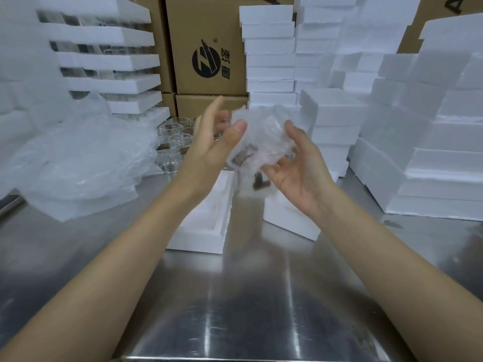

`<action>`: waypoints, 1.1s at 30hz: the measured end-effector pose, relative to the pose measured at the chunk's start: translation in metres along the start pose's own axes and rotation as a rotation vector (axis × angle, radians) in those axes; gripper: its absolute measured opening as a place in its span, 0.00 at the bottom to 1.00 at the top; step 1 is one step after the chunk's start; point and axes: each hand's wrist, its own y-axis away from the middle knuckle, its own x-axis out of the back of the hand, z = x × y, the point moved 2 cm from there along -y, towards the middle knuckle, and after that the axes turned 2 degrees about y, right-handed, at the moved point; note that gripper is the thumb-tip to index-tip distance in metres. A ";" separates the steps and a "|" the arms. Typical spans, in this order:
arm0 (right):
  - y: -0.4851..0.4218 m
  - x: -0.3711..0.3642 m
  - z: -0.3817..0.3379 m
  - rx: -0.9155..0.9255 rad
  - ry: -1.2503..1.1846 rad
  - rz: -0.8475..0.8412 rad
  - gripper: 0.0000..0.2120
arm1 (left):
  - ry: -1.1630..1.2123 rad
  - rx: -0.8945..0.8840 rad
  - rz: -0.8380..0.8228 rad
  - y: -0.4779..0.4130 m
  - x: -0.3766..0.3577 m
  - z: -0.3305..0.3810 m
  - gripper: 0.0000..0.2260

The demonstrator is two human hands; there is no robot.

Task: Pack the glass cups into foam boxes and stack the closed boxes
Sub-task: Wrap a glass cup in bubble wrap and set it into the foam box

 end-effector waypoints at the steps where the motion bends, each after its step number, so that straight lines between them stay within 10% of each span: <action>1: 0.000 0.002 -0.001 0.000 -0.098 0.007 0.17 | 0.009 0.056 -0.023 -0.002 0.001 -0.002 0.29; 6: -0.002 0.003 0.003 -0.022 -0.120 -0.063 0.23 | 0.248 0.233 -0.039 -0.002 -0.003 -0.015 0.05; 18: -0.003 -0.006 0.024 0.076 0.750 -0.095 0.21 | 0.193 0.138 0.390 -0.006 0.014 -0.017 0.04; 25: -0.001 -0.006 0.018 0.042 0.534 -0.142 0.13 | -0.053 -0.013 0.161 0.001 0.003 -0.009 0.21; 30: 0.004 -0.011 0.018 0.077 0.655 -0.158 0.16 | -0.265 -0.112 0.059 0.004 0.002 -0.005 0.15; 33: 0.005 -0.013 0.021 0.066 0.725 -0.147 0.14 | -0.320 -0.026 -0.019 0.005 0.000 -0.008 0.33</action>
